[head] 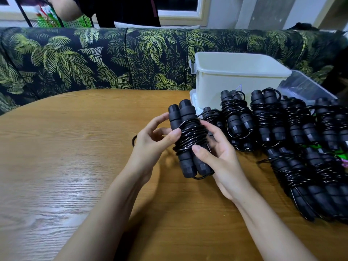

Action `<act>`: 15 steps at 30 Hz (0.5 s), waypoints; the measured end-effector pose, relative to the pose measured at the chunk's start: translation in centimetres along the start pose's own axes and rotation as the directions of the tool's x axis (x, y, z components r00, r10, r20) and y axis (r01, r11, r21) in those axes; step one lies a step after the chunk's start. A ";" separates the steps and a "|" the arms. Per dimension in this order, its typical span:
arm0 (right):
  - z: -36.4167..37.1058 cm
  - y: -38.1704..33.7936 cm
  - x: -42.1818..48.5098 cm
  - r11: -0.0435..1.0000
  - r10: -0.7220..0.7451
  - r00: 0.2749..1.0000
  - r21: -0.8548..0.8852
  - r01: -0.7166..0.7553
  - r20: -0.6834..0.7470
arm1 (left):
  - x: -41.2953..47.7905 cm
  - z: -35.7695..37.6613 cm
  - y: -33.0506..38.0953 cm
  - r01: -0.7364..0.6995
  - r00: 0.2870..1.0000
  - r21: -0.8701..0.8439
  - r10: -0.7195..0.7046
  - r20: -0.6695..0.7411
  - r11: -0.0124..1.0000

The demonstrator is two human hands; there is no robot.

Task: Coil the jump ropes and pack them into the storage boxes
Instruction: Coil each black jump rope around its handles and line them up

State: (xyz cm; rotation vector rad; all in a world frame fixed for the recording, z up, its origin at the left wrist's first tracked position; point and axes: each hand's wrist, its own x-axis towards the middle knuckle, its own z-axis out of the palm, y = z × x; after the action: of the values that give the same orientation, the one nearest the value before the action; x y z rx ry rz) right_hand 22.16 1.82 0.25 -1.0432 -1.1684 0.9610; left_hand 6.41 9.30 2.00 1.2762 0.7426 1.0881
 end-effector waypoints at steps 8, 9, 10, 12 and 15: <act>1.2 1.8 -0.1 0.713 -0.300 0.954 -0.669 0.209 -0.021 | -0.1 0.8 -1.3 -0.062 0.964 0.099 0.085 -0.251 0.993; 1.5 2.0 -0.2 0.639 -0.295 0.955 -0.742 0.202 0.006 | -0.1 0.9 -1.5 -0.060 0.962 0.106 0.086 -0.261 0.993; 1.8 2.1 -0.3 0.562 -0.282 0.959 -0.806 0.184 0.022 | -0.2 0.9 -1.5 -0.056 0.961 0.105 0.082 -0.263 0.993; 2.4 2.2 -0.4 0.412 -0.280 0.960 -0.901 0.138 0.018 | -0.3 1.1 -1.5 -0.051 0.966 0.107 0.076 -0.246 0.993; 2.9 2.1 -0.4 0.302 -0.319 0.946 -0.953 0.035 -0.066 | -0.4 1.5 -1.4 -0.066 0.982 0.100 0.082 -0.172 0.993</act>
State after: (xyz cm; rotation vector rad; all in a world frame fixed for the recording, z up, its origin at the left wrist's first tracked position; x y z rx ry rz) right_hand 19.17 2.35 -1.61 -1.8482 -1.6223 -0.2201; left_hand 7.90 8.44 0.87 1.3074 0.8940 1.2502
